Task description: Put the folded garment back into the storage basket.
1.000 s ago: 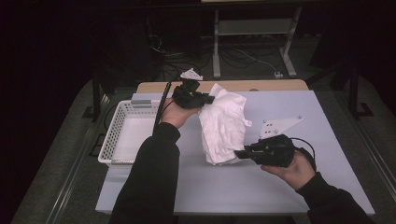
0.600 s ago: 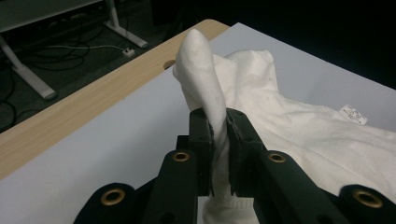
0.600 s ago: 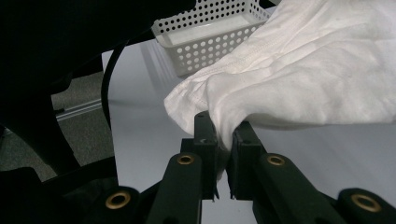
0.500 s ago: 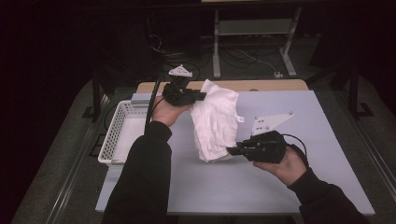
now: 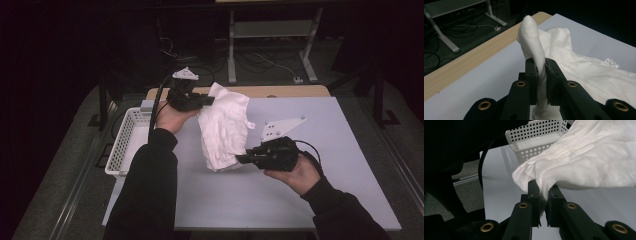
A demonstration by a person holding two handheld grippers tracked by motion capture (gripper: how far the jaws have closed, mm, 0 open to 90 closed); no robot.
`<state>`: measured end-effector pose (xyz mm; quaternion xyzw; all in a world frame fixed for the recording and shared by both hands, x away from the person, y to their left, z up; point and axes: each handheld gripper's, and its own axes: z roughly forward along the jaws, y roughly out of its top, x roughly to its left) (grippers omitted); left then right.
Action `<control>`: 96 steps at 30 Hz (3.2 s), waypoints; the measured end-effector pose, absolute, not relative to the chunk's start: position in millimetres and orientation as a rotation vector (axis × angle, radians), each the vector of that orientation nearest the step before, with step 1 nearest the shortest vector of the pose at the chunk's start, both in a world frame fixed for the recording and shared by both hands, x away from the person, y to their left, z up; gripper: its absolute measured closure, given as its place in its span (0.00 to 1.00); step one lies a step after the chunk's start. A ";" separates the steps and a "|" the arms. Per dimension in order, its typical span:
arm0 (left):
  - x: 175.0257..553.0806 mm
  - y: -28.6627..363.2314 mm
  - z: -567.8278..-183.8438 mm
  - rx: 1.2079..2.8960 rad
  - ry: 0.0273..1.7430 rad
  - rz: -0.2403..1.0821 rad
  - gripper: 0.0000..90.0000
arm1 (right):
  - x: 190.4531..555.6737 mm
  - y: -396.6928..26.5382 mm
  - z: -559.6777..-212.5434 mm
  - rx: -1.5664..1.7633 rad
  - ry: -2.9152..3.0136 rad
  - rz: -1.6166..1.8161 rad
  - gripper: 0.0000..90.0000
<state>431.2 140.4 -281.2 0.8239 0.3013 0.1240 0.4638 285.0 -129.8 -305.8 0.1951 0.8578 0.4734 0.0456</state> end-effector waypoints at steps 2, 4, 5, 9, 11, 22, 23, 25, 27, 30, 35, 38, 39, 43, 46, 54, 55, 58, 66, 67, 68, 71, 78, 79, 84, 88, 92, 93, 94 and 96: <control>431.7 144.8 -279.1 2.016 0.746 0.311 0.90 | 288.1 -121.0 -300.6 0.575 2.618 1.457 0.91; 432.1 147.5 -278.0 2.012 0.750 0.313 0.90 | 288.9 -118.9 -299.3 0.570 2.615 1.460 0.91; 432.4 149.0 -277.5 2.008 0.752 0.316 0.90 | 290.3 -115.6 -297.2 0.557 2.617 1.456 0.91; 433.6 154.1 -276.0 2.000 0.760 0.316 0.90 | 292.6 -110.0 -294.4 0.532 2.618 1.453 0.91; 435.9 160.7 -276.1 2.002 0.770 0.306 0.90 | 294.8 -102.6 -291.6 0.512 2.623 1.452 0.91; 438.5 183.2 -269.0 1.986 0.806 0.313 0.90 | 302.7 -83.6 -281.2 0.467 2.616 1.454 0.91; 438.6 185.8 -268.7 1.980 0.807 0.315 0.90 | 303.6 -81.7 -280.4 0.460 2.616 1.457 0.91; 437.9 190.3 -267.9 1.970 0.817 0.317 0.90 | 304.4 -77.5 -278.9 0.457 2.615 1.461 0.91; 437.0 194.4 -267.7 1.966 0.814 0.322 0.90 | 305.0 -75.6 -278.5 0.450 2.615 1.463 0.91; 435.8 201.6 -266.9 1.957 0.822 0.329 0.90 | 306.0 -69.6 -277.6 0.438 2.612 1.466 0.91; 435.2 213.4 -264.4 1.952 0.836 0.345 0.90 | 307.8 -57.9 -275.0 0.415 2.611 1.485 0.91; 435.8 219.7 -263.5 1.943 0.830 0.362 0.90 | 309.4 -52.3 -274.5 0.416 2.610 1.488 0.91; 436.1 221.3 -263.8 1.935 0.838 0.362 0.90 | 310.4 -50.7 -274.2 0.414 2.610 1.488 0.91; 438.3 228.0 -264.2 1.939 0.851 0.368 0.90 | 314.4 -42.9 -273.0 0.418 2.619 1.493 0.91; 439.4 232.1 -263.7 1.938 0.851 0.378 0.90 | 316.9 -36.5 -271.7 0.409 2.621 1.495 0.91; 442.6 243.9 -261.0 1.977 0.862 0.412 0.90 | 323.3 -18.1 -269.9 0.390 2.629 1.498 0.91; 442.8 246.6 -260.1 1.982 0.863 0.418 0.90 | 324.0 -15.6 -269.9 0.387 2.630 1.497 0.91; 443.0 255.3 -257.3 1.982 0.879 0.430 0.90 | 325.9 -7.6 -270.4 0.385 2.637 1.497 0.91; 438.7 281.4 -250.1 1.970 0.910 0.477 0.90 | 331.4 14.5 -274.2 0.380 2.651 1.508 0.91; 437.9 284.5 -249.5 1.971 0.911 0.481 0.90 | 331.6 17.5 -274.4 0.379 2.653 1.512 0.91; 437.2 287.4 -249.1 1.968 0.917 0.484 0.90 | 332.0 20.5 -274.6 0.378 2.657 1.514 0.91; 435.0 296.6 -248.2 1.966 0.926 0.498 0.90 | 332.3 33.1 -274.8 0.370 2.667 1.514 0.91; 427.9 315.9 -248.2 1.955 0.959 0.530 0.90 | 332.3 53.9 -275.9 0.343 2.677 1.511 0.91; 426.8 317.9 -248.7 1.951 0.962 0.536 0.90 | 332.3 57.1 -276.6 0.337 2.681 1.512 0.91; 420.6 333.5 -252.9 1.946 0.981 0.557 0.90 | 332.1 70.9 -280.8 0.316 2.700 1.507 0.91; 417.8 342.3 -256.3 1.929 0.999 0.563 0.90 | 332.8 79.0 -285.3 0.312 2.707 1.514 0.91; 416.3 350.8 -261.4 1.927 1.015 0.574 0.90 | 334.4 89.1 -292.0 0.314 2.719 1.522 0.91; 416.3 352.5 -263.0 1.927 1.024 0.575 0.90 | 334.8 91.4 -293.6 0.317 2.721 1.523 0.91; 416.7 353.6 -264.4 1.928 1.026 0.575 0.90 | 335.2 94.2 -295.6 0.319 2.726 1.527 0.91; 417.0 354.2 -265.3 1.932 1.031 0.575 0.90 | 335.8 96.0 -297.1 0.318 2.730 1.526 0.91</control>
